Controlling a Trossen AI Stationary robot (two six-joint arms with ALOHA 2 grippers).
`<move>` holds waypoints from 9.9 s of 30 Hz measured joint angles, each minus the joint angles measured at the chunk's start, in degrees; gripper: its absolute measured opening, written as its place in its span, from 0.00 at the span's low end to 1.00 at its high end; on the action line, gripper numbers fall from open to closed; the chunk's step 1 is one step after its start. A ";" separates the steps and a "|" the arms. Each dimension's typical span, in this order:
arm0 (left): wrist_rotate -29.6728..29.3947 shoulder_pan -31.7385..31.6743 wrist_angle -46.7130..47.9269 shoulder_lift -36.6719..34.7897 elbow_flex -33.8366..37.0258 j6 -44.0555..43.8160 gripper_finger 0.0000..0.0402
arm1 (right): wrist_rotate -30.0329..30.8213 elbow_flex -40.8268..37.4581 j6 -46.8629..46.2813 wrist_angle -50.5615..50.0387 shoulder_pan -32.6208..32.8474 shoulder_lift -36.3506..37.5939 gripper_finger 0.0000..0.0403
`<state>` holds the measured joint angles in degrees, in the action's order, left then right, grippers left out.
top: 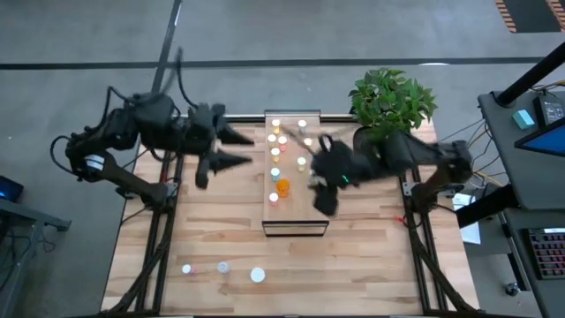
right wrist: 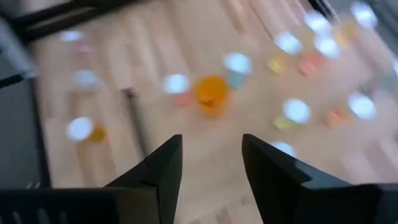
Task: Pick and place medicine bottles onto shelf by color
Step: Put the orange bottle on the shelf, then put the transparent bottle on the shelf
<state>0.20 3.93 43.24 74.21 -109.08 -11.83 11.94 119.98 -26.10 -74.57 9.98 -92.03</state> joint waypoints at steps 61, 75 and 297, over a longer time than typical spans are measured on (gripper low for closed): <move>-16.50 36.05 18.75 36.83 7.32 -34.34 0.47 | 18.15 -74.70 19.17 93.31 25.77 28.96 0.15; -15.69 35.86 13.13 36.92 11.63 -33.57 0.72 | 18.20 -74.70 19.23 92.80 25.77 28.94 0.15; -4.75 39.66 11.66 25.66 38.31 -40.36 0.61 | 20.20 -75.16 19.25 88.48 25.62 35.57 0.15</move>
<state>-4.54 43.59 54.90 99.87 -70.77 -52.19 32.14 44.82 -6.85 13.91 35.59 -56.47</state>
